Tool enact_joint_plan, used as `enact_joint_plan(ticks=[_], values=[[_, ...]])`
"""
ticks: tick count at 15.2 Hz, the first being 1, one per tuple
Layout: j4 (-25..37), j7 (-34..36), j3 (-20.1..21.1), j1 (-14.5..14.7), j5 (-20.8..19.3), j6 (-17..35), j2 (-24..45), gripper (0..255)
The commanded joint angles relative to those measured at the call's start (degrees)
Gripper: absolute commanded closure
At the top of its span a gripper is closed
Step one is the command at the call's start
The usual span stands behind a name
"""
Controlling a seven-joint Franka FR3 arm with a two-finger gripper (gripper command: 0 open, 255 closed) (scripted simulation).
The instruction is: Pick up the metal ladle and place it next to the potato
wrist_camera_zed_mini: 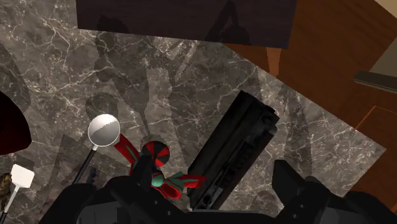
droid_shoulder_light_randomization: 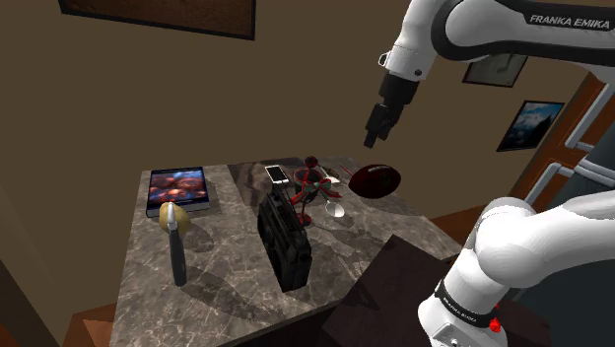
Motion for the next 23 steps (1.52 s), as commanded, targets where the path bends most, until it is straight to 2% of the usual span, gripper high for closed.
enact_joint_plan(ticks=[1, 12, 23], values=[[0.0, 0.0, 0.0, 0.0, 0.0, 0.0, 0.0, 0], [-9.5, 0.4, -3.4, -4.6, -2.0, 24.1, 11.7, 0], [-9.3, 0.0, -7.6, -8.0, -1.7, 47.6, 32.4, 0]])
